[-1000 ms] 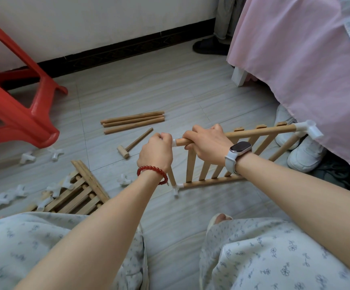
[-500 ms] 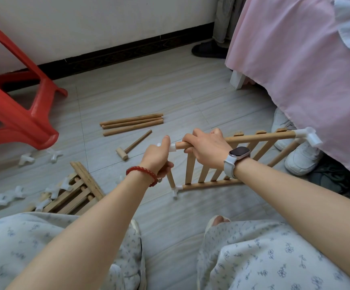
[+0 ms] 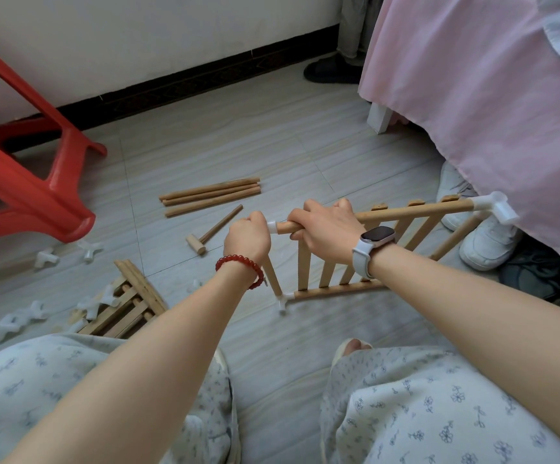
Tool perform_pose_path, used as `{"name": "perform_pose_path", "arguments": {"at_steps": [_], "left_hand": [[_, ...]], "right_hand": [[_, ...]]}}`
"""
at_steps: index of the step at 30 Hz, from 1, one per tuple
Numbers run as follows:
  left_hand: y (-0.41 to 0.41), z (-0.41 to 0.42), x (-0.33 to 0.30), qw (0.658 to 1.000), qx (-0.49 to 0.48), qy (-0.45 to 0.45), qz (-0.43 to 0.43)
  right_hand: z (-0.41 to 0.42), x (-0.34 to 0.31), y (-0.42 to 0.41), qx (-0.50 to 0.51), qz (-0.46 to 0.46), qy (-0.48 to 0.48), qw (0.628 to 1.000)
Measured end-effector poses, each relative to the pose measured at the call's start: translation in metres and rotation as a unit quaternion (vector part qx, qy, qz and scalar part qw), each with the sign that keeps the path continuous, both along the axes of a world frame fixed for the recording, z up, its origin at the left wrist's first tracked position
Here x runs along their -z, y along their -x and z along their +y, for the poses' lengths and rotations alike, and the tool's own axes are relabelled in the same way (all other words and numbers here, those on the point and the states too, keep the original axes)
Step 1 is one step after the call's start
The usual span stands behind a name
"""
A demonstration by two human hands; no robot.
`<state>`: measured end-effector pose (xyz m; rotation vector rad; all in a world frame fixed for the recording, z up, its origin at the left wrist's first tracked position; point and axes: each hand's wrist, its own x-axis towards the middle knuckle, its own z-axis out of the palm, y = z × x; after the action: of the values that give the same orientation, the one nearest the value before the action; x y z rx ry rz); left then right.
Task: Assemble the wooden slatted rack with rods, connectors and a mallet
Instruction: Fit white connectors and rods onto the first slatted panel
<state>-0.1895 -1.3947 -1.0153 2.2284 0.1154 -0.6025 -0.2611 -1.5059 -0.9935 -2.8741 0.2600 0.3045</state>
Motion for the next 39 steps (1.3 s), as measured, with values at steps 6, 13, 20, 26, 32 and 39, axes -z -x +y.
{"name": "perform_pose_path", "arguments": {"at_steps": [6, 13, 20, 26, 32, 39], "left_hand": [[-0.002, 0.000, -0.009, 0.985, 0.090, -0.110, -0.096], [0.010, 0.005, -0.004, 0.955, 0.148, -0.201, -0.159], [-0.004, -0.001, -0.017, 0.978, 0.177, -0.092, -0.067], [-0.020, -0.012, -0.018, 0.992, 0.108, -0.035, 0.055], [-0.017, -0.013, -0.011, 0.990, 0.137, -0.014, -0.035], [-0.015, -0.017, -0.010, 0.985, 0.136, -0.070, -0.084]], "right_hand": [[-0.001, 0.004, -0.001, 0.014, -0.015, -0.007, 1.000], [0.000, 0.006, 0.007, 0.023, -0.019, -0.009, 1.000], [-0.009, 0.001, 0.011, 0.010, -0.045, -0.044, 0.998], [-0.015, 0.000, 0.014, -0.015, -0.032, -0.026, 0.999], [-0.019, 0.004, 0.014, -0.028, -0.057, 0.025, 0.998], [-0.018, 0.005, 0.012, -0.013, -0.061, 0.016, 0.998]]}}
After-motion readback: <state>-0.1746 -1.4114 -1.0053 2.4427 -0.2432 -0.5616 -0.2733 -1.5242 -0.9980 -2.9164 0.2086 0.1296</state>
